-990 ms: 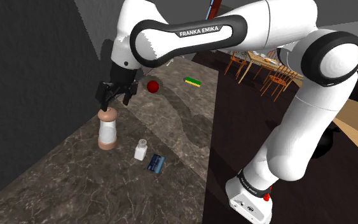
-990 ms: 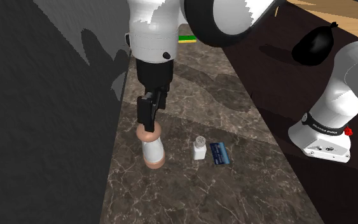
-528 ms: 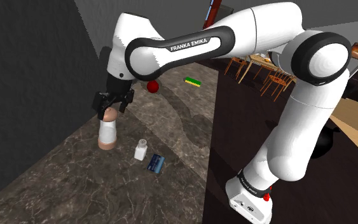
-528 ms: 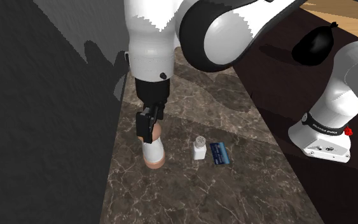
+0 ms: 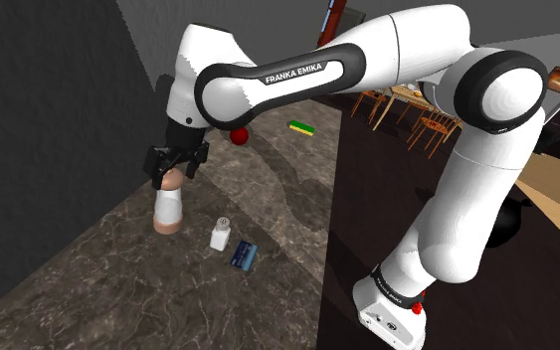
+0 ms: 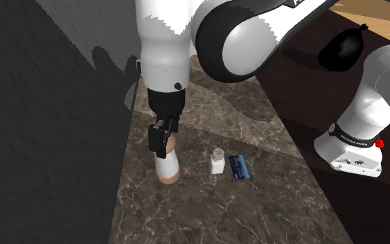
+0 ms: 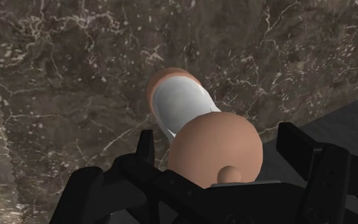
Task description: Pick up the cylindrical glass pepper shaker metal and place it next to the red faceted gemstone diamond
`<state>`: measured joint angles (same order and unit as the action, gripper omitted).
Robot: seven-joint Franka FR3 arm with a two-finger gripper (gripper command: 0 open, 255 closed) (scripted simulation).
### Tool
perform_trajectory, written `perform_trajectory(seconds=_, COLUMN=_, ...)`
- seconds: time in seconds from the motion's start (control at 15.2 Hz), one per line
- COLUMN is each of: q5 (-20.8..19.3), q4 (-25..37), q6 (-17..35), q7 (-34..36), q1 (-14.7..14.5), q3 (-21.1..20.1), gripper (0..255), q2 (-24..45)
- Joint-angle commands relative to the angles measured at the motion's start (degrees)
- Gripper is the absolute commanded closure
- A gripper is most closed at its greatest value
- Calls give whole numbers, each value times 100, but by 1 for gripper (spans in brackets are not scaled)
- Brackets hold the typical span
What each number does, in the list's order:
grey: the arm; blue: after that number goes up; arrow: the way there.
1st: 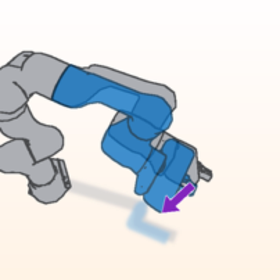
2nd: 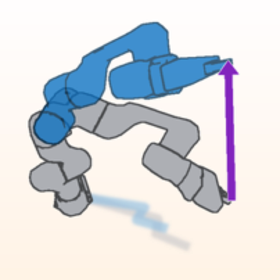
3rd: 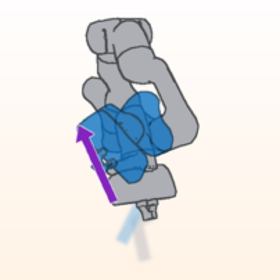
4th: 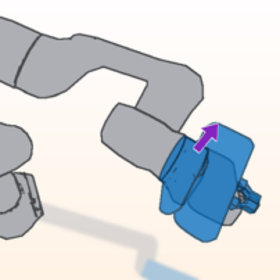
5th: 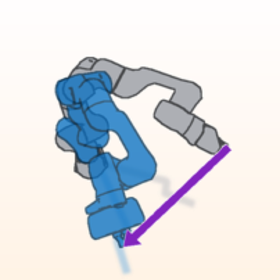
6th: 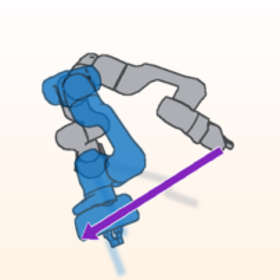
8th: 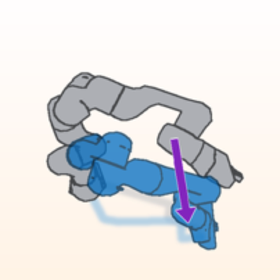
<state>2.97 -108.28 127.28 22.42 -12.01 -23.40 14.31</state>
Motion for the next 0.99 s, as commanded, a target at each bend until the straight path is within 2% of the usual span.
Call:
perform_trajectory(seconds=0.0, q5=0, q4=0, q6=0, q7=0, q1=0, q3=0, gripper=255, q2=0)
perform_trajectory(seconds=0.59, q5=0, q4=0, q6=1, q7=0, q1=0, q3=0, gripper=255, q2=0)
perform_trajectory(seconds=0.92, q5=53, q4=205, q6=-346, q7=0, q1=21, q3=-17, gripper=255, q2=-152)
